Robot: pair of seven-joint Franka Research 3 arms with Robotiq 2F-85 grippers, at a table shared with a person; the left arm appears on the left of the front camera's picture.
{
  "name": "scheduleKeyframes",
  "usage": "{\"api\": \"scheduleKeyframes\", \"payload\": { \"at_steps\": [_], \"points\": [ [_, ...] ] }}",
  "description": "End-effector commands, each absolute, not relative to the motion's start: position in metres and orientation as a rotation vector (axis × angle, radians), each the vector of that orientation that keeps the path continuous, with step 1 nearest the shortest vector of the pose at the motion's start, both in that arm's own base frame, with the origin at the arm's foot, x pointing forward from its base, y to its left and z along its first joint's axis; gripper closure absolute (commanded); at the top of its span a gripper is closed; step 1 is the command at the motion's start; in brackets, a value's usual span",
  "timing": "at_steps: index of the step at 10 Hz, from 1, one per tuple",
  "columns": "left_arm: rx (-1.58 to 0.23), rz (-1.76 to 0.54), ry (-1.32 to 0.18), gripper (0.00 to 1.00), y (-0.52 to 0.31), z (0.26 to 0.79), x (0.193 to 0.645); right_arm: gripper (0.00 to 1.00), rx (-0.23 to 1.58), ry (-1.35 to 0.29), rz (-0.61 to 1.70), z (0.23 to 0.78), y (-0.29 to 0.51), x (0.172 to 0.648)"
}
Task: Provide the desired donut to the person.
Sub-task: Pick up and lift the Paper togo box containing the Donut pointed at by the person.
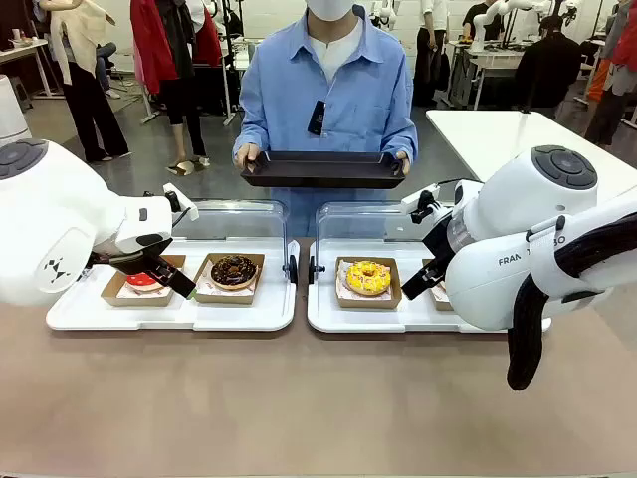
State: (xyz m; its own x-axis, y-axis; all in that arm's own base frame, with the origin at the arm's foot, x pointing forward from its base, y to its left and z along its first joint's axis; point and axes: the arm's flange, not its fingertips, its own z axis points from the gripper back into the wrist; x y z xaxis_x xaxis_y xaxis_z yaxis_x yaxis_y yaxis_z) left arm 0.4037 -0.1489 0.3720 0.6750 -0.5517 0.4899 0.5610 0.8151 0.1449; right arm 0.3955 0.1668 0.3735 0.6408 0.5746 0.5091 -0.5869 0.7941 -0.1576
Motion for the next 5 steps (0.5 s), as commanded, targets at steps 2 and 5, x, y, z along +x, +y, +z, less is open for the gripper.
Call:
{"api": "scheduleKeyframes", "payload": {
  "at_steps": [2,5],
  "points": [
    [-0.018,-0.626,-0.545,0.00,-0.1490,0.3720,0.4037,0.00,0.023,-0.572,0.662,0.3735,0.1668,0.3955],
    [-0.018,-0.626,-0.545,0.00,-0.1490,0.3720,0.4037,0.00,0.023,-0.572,0.662,0.3735,0.1668,0.3955]
  ]
}}
